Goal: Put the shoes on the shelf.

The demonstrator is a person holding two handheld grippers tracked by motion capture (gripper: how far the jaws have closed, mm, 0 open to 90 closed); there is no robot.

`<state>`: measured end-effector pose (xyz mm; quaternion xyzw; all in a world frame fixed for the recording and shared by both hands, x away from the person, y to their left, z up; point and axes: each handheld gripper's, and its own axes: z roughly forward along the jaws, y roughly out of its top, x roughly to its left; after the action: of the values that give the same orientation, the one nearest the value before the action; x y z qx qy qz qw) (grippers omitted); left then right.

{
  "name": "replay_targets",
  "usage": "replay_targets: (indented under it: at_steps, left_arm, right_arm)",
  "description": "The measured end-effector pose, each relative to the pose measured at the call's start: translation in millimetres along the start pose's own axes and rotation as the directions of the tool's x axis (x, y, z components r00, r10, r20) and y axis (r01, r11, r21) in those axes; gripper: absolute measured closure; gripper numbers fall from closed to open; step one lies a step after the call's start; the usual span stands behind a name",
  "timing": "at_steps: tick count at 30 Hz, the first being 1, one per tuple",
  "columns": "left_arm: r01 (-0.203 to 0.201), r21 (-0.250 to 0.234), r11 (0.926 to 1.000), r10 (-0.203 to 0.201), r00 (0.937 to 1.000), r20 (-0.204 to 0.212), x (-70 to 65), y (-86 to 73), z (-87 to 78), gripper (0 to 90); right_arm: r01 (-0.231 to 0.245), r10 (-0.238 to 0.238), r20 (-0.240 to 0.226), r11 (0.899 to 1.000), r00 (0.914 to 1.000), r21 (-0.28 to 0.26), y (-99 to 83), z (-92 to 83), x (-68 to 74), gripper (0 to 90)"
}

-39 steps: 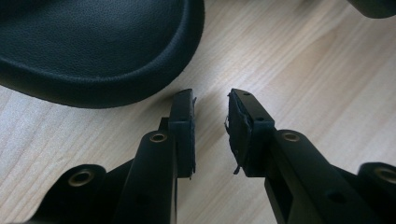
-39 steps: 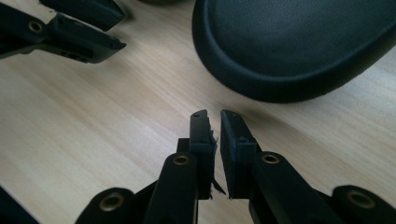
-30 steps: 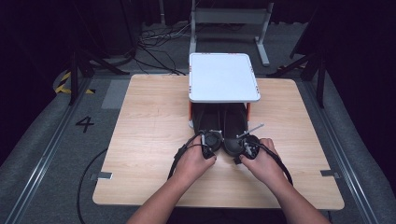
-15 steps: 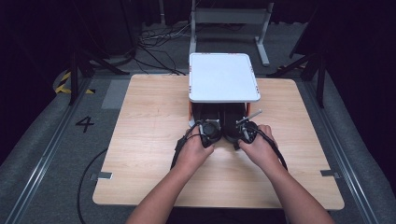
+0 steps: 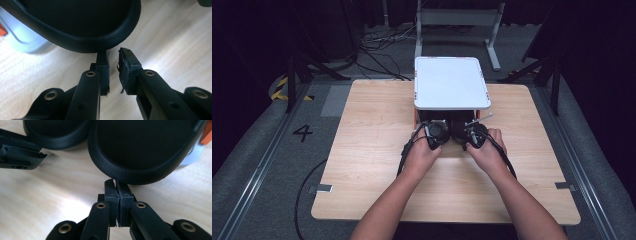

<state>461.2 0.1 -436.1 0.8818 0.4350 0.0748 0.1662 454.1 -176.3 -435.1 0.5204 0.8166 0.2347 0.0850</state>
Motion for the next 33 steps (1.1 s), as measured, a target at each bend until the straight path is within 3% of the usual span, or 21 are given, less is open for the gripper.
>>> replay_targets:
  at_steps: [3, 5, 9, 10, 11, 14, 16, 19, 24, 28, 31, 33]
  left_arm:
    - [0.017, -0.001, 0.9999, -0.017, 0.9998, -0.014, 2.3, 5.1, 1.4, 78.8]
    - [0.036, 0.003, 0.9994, -0.036, 0.9994, 0.005, 4.1, 6.7, 1.8, 81.3]
    - [0.031, -0.005, 0.9995, -0.031, 0.9995, -0.010, 3.3, 5.8, 0.4, 81.0]
    - [0.031, -0.005, 0.9995, -0.031, 0.9995, -0.010, 3.3, 5.8, 0.4, 77.4]
    - [0.019, -0.008, 0.9998, -0.020, 0.9991, -0.038, 3.2, 4.5, -1.1, 77.4]
    - [0.026, -0.015, 0.9995, -0.027, 0.9993, -0.025, 5.3, -0.9, -7.2, 74.0]
    - [0.024, -0.026, 0.9994, -0.024, 0.9996, -0.014, 4.5, -4.4, -11.0, 72.4]
    - [0.015, -0.035, 0.9993, -0.014, 0.9996, 0.023, -2.4, -9.2, -13.7, 69.9]
    - [0.010, -0.054, 0.9985, -0.010, 0.9999, 0.006, -4.8, -17.4, -20.4, 65.8]
    - [0.022, -0.076, 0.9969, -0.022, 0.9998, -0.001, -2.8, -26.8, -31.9, 63.0]
    - [0.032, -0.097, 0.9948, -0.033, 0.9994, -0.006, 2.8, -37.6, -42.3, 61.8]
    - [0.048, -0.102, 0.9936, -0.050, 0.9986, -0.017, 9.3, -46.5, -50.0, 61.3]
  right_arm:
    - [-0.006, 0.006, 0.001, 1.000, 1.0000, -0.007, 5.1, 3.6, -2.6, 88.5]
    - [-0.009, 0.009, -0.004, 1.000, 0.9999, -0.003, 9.6, 6.4, -3.0, 88.5]
    - [-0.010, 0.010, -0.015, 1.000, 0.9998, 0.007, 20.7, 10.7, -1.5, 88.4]
    - [-0.010, 0.010, -0.015, 1.000, 0.9998, 0.007, 20.7, 10.7, -1.5, 88.4]
    - [-0.014, 0.014, -0.012, 1.000, 0.9998, 0.017, 21.6, 11.1, -0.9, 87.5]
    - [-0.005, 0.006, -0.014, 0.999, 0.9999, 0.051, 16.3, 10.2, -1.1, 83.2]
    - [-0.015, 0.018, -0.042, 0.998, 0.9989, 0.058, 9.5, 4.6, -1.2, 82.1]
    - [0.002, 0.001, -0.092, 1.000, 0.9958, 0.029, 0.0, -8.1, 2.3, 82.0]
    - [0.010, -0.018, -0.111, 0.998, 0.9937, -0.068, 0.1, -24.5, 7.0, 83.1]
    - [0.019, -0.024, -0.075, 0.998, 0.9969, -0.064, 9.0, -5.6, -0.7, 84.7]
    - [0.032, -0.041, -0.120, 0.997, 0.9919, -0.077, 10.0, 8.5, 1.9, 86.1]
    - [0.047, -0.055, -0.114, 0.996, 0.9920, -0.075, 9.6, 13.4, 6.6, 85.2]
